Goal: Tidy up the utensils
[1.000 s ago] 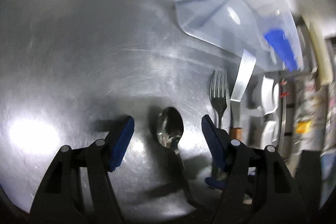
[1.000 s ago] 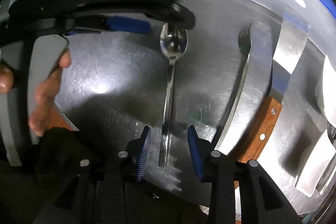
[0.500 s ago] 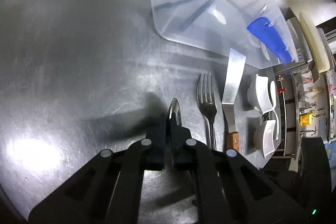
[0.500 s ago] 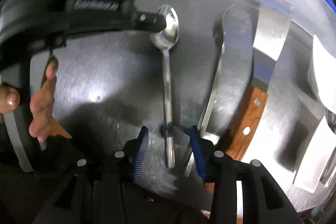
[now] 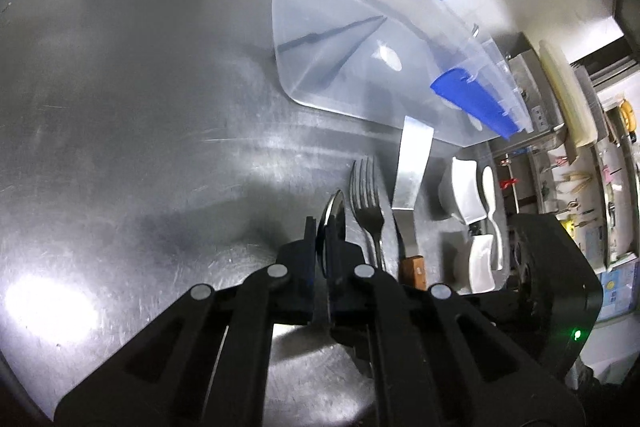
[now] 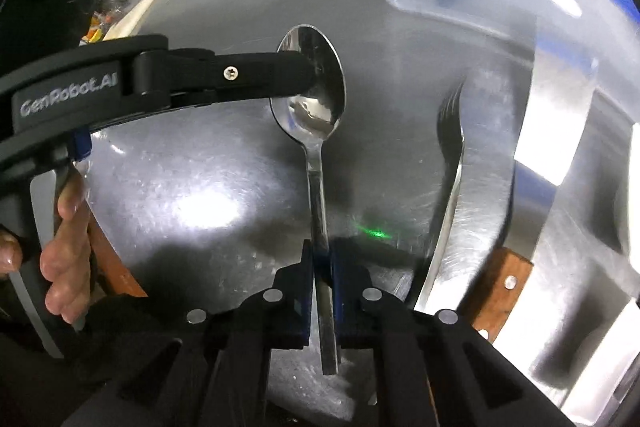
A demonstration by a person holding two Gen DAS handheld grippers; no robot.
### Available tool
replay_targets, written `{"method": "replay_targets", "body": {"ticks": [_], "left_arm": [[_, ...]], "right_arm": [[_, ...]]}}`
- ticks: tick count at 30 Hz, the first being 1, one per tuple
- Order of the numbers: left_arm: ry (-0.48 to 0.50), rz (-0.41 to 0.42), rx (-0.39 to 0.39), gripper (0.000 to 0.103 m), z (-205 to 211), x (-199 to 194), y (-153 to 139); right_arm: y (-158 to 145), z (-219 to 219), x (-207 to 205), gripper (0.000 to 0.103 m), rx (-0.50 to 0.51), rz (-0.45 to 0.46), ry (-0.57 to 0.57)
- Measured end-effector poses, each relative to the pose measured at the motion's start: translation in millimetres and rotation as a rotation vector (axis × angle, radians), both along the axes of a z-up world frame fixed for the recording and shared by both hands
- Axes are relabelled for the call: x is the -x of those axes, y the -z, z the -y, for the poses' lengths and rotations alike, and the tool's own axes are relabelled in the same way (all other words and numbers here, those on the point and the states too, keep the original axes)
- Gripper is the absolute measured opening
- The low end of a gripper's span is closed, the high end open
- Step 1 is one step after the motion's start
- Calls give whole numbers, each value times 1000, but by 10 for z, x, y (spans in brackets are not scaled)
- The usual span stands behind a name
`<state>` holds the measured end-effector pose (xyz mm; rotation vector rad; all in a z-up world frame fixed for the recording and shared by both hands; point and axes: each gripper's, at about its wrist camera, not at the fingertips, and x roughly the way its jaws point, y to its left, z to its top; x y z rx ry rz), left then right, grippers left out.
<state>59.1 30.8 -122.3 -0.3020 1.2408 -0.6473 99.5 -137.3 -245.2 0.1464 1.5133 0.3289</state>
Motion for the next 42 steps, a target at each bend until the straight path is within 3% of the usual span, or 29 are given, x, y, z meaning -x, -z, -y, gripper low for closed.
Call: {"method": "replay_targets", "body": {"ticks": [2, 4, 8, 11, 13, 15, 17, 21, 26, 30, 32, 33, 34, 36, 38, 39, 40, 41, 42], "left_arm": [[1, 19, 24, 3, -45, 3, -184], [12, 73, 65, 3, -54, -23, -519], [86, 259, 116, 3, 176, -269, -1330], [85, 435, 57, 3, 584, -680, -1851], [92, 477, 15, 3, 858, -979, -1985], [105, 450, -22, 3, 1100, -1302, -1976], [126, 358, -55, 3, 1331, -1662, -1800], [165, 167, -221, 3, 1711, -2175, -1066], [167, -31, -295, 3, 1836, -2451, -348], [207, -43, -337, 3, 1975, -2420, -265], [196, -40, -338, 3, 1932, -2419, -314], [181, -17, -337, 3, 1893, -2418, -372], [164, 32, -325, 3, 1824, -2366, -507], [132, 133, -283, 3, 1701, -2209, -826], [98, 269, -215, 3, 1431, -1910, -1247], [89, 309, -191, 6, 1330, -1786, -1379], [80, 370, -157, 17, 1144, -1562, -1560], [75, 394, -141, 28, 1037, -1450, -1633], [67, 420, -126, 60, 915, -1308, -1695]], "right_arm": [[-145, -44, 50, 8, -37, 43, -5], [-544, 74, 27, 9, -43, 120, -1], [-1231, 369, -268, 9, -27, 284, 18], [-1626, 661, -743, 8, 44, 401, 49], [-1656, 862, -1100, 9, 71, 403, 82], [-1521, 1079, -1469, 9, 69, 350, 129], [-1368, 1262, -1762, 9, 60, 274, 174], [-712, 1545, -2053, 10, -1, 101, 239], [-116, 1747, -2269, 9, -11, -84, 279], [167, 1844, -2333, 11, 6, -206, 332], [133, 1883, -2326, 13, -1, -186, 329], [74, 1901, -2282, 20, -7, -166, 329], [-15, 1913, -2228, 25, -15, -132, 331], [-296, 1913, -2045, 25, -5, -25, 318], [-729, 1823, -1694, 25, 17, 120, 278], [-895, 1744, -1501, 31, 21, 175, 249], [-1063, 1624, -1201, 43, 20, 240, 198], [-1139, 1553, -1016, 48, 17, 275, 159], [-1163, 1368, -732, 52, 30, 294, 91]]}}
